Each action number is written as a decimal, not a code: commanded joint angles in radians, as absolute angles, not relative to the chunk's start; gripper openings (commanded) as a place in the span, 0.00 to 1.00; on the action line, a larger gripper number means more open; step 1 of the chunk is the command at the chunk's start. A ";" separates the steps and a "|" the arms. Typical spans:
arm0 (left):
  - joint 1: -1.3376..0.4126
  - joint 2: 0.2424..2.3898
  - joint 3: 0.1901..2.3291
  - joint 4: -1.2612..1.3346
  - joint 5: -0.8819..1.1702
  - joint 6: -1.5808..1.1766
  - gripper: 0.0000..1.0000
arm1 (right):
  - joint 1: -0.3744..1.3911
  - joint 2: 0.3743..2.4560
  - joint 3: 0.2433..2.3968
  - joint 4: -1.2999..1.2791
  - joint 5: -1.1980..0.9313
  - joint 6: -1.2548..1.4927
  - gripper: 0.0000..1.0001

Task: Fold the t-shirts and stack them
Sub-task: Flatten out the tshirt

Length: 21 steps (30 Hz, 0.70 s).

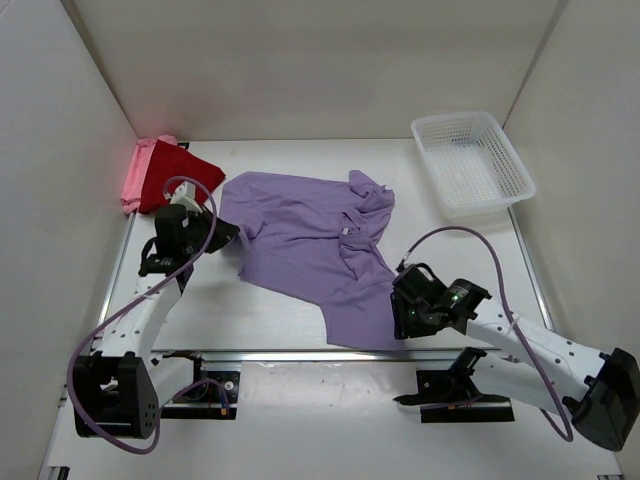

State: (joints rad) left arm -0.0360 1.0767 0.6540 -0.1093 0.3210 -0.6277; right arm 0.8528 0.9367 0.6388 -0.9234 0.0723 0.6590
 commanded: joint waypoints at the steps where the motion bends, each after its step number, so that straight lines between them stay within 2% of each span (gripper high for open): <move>1: -0.020 1.063 0.722 -0.133 0.305 -0.594 0.00 | 0.752 0.899 0.666 -0.901 0.017 0.612 0.37; 4: -0.017 1.077 0.707 -0.118 0.302 -0.598 0.00 | 0.658 0.955 0.666 -0.722 -0.055 0.533 0.37; 11: -0.012 1.131 0.695 -0.081 0.360 -0.638 0.00 | 0.526 1.233 0.601 -0.123 -0.115 0.469 0.11; 15: -0.014 1.169 0.692 -0.072 0.387 -0.653 0.00 | 0.476 1.441 0.659 0.032 -0.098 0.453 0.06; 21: 0.000 1.161 0.698 -0.127 0.351 -0.615 0.00 | 0.397 1.716 0.821 0.110 -0.144 0.434 0.00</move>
State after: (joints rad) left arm -0.0090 1.1835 0.6910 -0.1040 0.3557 -0.6399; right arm 0.4332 1.6238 0.7700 -0.0128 -0.1478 0.4664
